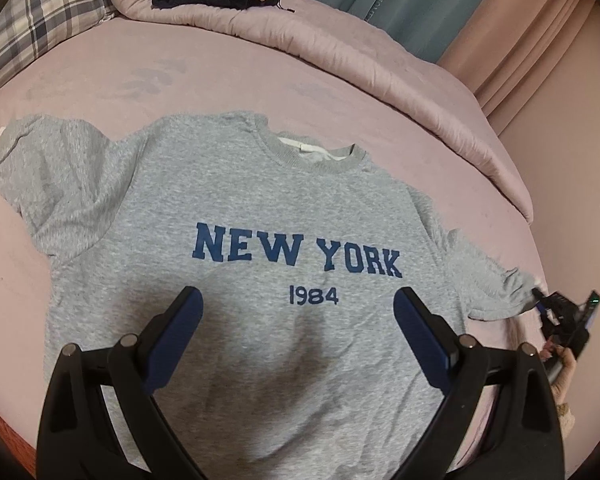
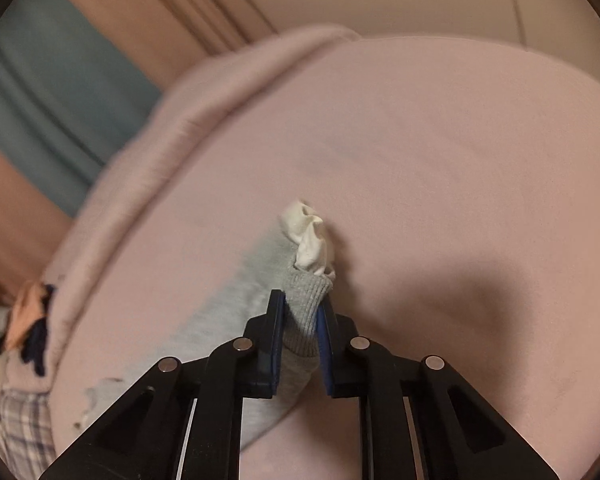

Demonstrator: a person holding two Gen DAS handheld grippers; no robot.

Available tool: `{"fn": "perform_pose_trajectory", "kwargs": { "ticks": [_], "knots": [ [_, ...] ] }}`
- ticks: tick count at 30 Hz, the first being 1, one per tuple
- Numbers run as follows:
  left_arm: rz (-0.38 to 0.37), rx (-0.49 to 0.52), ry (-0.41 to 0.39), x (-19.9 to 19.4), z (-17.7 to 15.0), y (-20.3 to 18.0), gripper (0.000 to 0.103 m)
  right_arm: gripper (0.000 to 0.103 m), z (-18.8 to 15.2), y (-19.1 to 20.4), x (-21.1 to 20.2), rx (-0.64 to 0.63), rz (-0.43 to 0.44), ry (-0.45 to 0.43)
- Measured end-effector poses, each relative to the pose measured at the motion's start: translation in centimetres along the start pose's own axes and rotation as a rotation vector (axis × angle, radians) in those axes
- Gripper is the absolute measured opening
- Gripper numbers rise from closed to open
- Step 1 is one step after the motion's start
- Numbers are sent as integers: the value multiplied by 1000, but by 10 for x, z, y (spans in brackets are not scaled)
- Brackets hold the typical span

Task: Fold small clothes
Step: 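Close the right gripper on the sleeve cuff and lift it, then carry the sleeve across the chest print and open the right gripper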

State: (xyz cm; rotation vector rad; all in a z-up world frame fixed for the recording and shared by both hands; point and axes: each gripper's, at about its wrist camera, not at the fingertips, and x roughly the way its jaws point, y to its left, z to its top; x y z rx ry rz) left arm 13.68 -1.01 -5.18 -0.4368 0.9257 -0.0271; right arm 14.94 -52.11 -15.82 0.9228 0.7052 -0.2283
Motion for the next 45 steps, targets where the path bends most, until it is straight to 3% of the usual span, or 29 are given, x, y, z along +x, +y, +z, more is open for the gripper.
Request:
{"fn": "perform_pose_trajectory", "kwargs": {
  "ticks": [7,12,20,25,30,31,34,38,42,45],
  "knots": [
    [0,-1,-11,-1,0,-4,97,16,-26,98,-68,-292,248,-109],
    [11,-11,-22,-3,2,0,97,16,-75,162,-72,-495,346,-24],
    [25,-27,-25,0,7,6,97,16,-157,225,-24,-774,293,195],
    [28,-33,2,9,10,6,97,16,-189,229,-2,-857,276,316],
    [21,-25,30,19,17,1,97,24,-194,218,-6,-854,326,398],
    [18,-25,33,21,20,0,97,29,-194,218,-6,-847,344,415],
    [-9,-26,55,28,29,-8,97,57,-195,220,-8,-828,381,454],
    [-68,-13,82,41,41,-25,97,62,-177,215,-25,-795,389,403],
    [-123,18,119,67,43,-50,96,67,-148,198,-32,-705,317,325],
    [-168,27,191,96,36,-66,92,67,-128,180,-29,-629,276,289]
  ]
}}
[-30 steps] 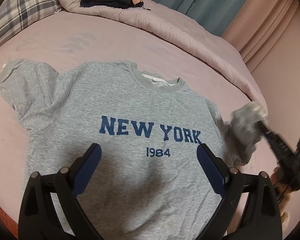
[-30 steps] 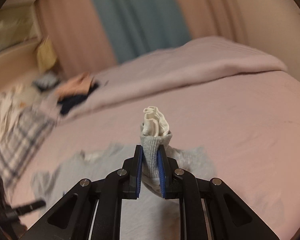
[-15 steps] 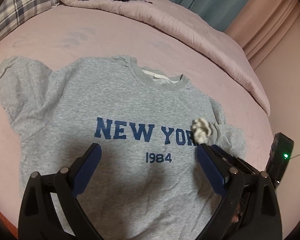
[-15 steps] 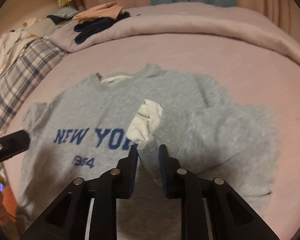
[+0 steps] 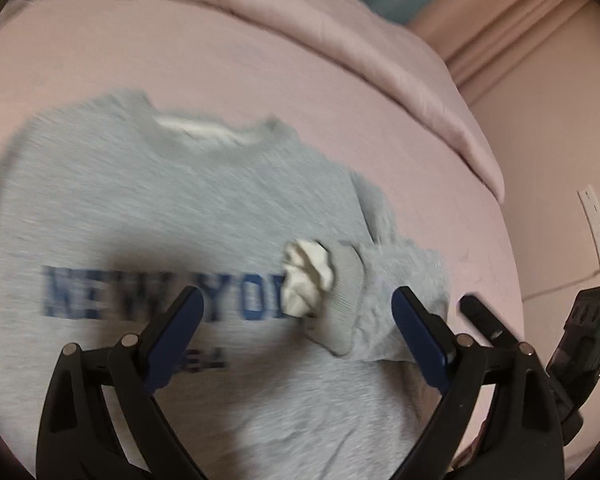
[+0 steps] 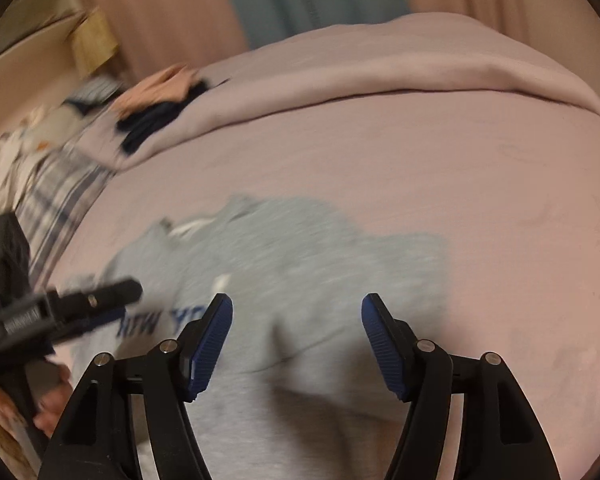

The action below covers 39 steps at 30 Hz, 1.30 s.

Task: Fold small clothes

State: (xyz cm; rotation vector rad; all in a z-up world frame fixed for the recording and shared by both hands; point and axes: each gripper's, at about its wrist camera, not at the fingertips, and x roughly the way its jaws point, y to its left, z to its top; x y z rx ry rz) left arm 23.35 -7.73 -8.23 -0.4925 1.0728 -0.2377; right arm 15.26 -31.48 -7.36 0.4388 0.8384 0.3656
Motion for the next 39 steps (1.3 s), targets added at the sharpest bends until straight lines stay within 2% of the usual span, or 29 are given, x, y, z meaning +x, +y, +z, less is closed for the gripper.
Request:
{"fn": "perform_pose_trajectory", "kwargs": {
  "ticks": [4,7,9,10,12,14,17,21,25,32,39],
  "knots": [
    [-29,-28,91,39,-7,-7,78,67,2,-29,0,108,-24,-12],
    [-29,-18,91,49,-9,-14,73,67,1,-39,2,138,-54,-6],
    [-44,-3,90,52,-8,-18,53,67,1,-41,4,151,-56,3],
    [-64,-10,104,56,-7,-17,36,67,1,-42,5,153,-57,5],
    [-75,-18,115,62,-7,-16,30,67,2,-41,5,153,-64,7],
    [-73,-23,93,60,-7,-15,21,67,1,-40,6,149,-69,11],
    [-94,-67,61,51,-8,-11,19,67,1,-40,9,140,-72,23],
    [-70,-49,-11,26,-1,-14,18,67,1,-41,9,139,-73,19],
    [-35,-25,-123,-4,11,-13,18,67,1,-38,9,131,-62,12],
    [1,-56,-239,-47,27,10,18,67,0,-33,13,125,-17,18],
    [60,-68,-287,-66,28,35,18,67,-2,-27,27,128,24,59]
  ]
}}
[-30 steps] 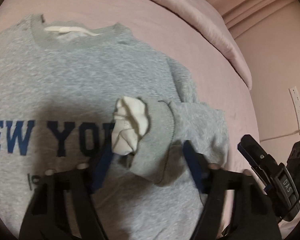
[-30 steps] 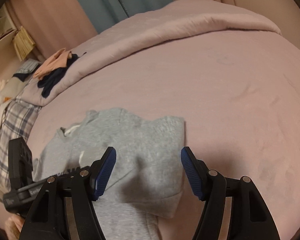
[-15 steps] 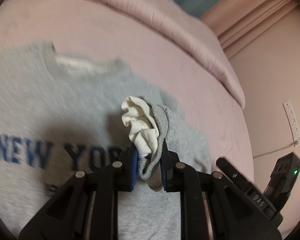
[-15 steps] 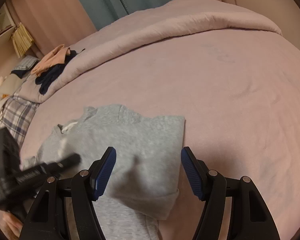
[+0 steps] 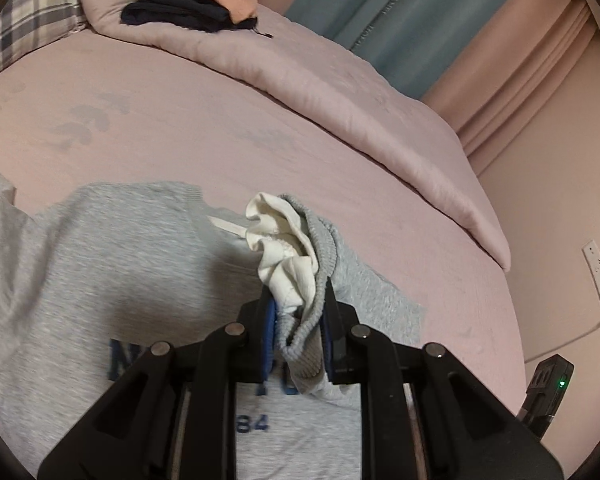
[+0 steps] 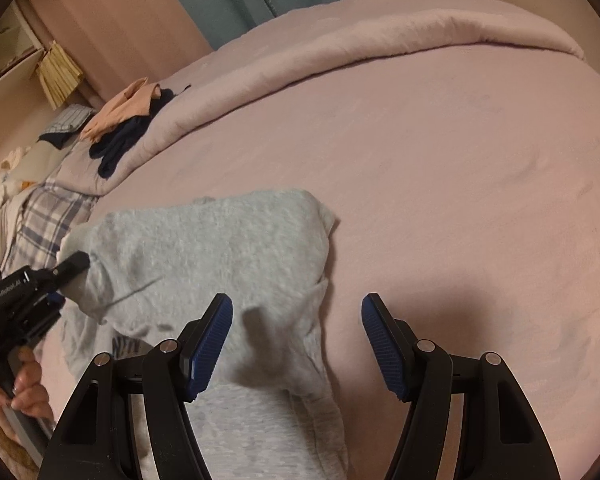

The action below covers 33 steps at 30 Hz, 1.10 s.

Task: Fold small clothes

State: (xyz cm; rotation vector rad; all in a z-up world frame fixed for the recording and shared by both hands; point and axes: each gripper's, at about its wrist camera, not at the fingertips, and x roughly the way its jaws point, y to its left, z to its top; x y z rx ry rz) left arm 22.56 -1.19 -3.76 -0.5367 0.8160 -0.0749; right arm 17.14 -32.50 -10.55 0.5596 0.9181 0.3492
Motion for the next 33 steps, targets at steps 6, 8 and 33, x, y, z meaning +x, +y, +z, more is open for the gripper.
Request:
{"fn": "perform_pose_trajectory", "kwargs": {
  "ticks": [6,8,33],
  "knots": [
    [48,-13,14,10,-2,15,18,67,-3,4,14,4,25,41],
    [54,-15,36,16,-5,20,18,67,-5,5,19,7,28,60],
    [171,-21,148,56,-28,58,27,12,-24,12,40,-110,-87,99]
  ]
}}
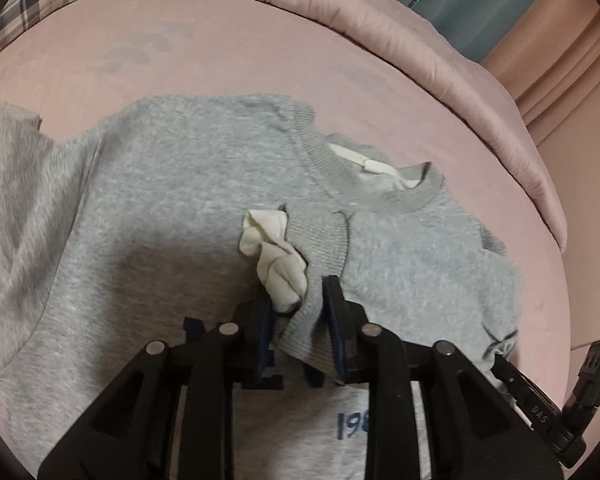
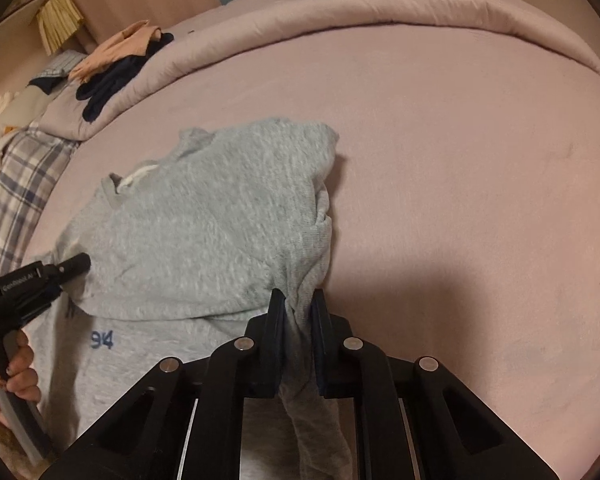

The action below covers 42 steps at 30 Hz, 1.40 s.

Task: Fold small clothes

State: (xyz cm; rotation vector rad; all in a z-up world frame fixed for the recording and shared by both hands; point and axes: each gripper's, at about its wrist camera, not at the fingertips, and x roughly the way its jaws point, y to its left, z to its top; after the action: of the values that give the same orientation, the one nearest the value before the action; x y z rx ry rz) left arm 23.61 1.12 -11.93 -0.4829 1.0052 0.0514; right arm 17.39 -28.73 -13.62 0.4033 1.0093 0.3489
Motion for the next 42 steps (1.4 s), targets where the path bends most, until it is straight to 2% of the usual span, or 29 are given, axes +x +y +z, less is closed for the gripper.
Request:
{"fn": "perform_pose_trajectory", "kwargs": {
  "ticks": [13,15,19,21,23,25,26,27,29,32,34,37,42],
  "knots": [
    [38,36,-15,4,-5,-2,40,12,-1,-4,2,9,4,3],
    [18,34,2,0,-4,0,42,12,-2,-4,2,11,5,4],
    [-71,44,19,-21,-12,9,51,14,-2,-1,-3,0,-14,-1],
    [-75,96,-5,-42,-19,11,67,23,-6,1,-8,-1,-24,-6],
    [-67,143,-76,-70,-23,16,83,48,-10,3,-16,-2,-57,-19],
    [-67,158,-127,-92,-25,22,93,65,-12,7,-33,-4,-92,-63],
    [-80,164,-154,-106,-25,28,98,71,-12,10,-44,2,-90,-92],
    [-97,166,-180,-118,-26,34,99,73,-14,14,-60,13,-75,-132],
    [-118,166,-224,-138,-27,47,103,84,-17,21,-80,17,-55,-183],
    [-95,136,-267,-154,-29,68,103,93,-26,40,-114,9,-50,-280],
    [-79,109,-283,-160,-29,83,103,95,-29,51,-124,6,-40,-312],
    [-57,44,-320,-167,-25,107,103,95,-36,73,-133,-23,-39,-335],
    [-90,-47,-324,-170,-17,139,103,95,-48,106,-145,-60,-48,-389]
  ]
}}
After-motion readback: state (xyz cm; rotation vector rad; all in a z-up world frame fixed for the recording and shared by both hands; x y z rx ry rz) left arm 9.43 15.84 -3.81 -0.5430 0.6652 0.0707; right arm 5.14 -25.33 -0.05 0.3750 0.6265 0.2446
